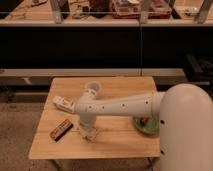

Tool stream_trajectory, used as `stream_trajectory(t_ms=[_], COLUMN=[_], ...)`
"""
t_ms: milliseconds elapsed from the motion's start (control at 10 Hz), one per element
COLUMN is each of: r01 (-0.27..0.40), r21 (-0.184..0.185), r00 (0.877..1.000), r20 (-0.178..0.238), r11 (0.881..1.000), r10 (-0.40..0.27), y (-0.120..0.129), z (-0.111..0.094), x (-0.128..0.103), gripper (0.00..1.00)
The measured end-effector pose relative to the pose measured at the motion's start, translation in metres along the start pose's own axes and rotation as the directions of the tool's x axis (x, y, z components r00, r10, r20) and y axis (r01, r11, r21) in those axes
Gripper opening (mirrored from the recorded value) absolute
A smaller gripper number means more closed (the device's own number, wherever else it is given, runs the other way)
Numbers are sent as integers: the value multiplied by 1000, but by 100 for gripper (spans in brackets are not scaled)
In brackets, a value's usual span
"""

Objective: Wipe the white sponge on the table

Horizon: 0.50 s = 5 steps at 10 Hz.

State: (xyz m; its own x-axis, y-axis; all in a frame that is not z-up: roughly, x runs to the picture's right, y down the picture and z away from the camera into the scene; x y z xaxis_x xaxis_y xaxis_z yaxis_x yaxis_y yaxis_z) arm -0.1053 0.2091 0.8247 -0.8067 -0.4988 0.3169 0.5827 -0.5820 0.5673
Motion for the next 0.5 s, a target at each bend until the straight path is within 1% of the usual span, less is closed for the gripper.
stream_trajectory(t_ms=[200, 400, 500], r01=[-37, -109, -157], r21=[2, 30, 33], r00=[999, 994, 987], r20=[5, 15, 20], r11=[999, 994, 987], r10=[37, 108, 157], y=[35, 66, 86], z=[5, 14, 16], x=[10, -1, -16], gripper=[0, 0, 0])
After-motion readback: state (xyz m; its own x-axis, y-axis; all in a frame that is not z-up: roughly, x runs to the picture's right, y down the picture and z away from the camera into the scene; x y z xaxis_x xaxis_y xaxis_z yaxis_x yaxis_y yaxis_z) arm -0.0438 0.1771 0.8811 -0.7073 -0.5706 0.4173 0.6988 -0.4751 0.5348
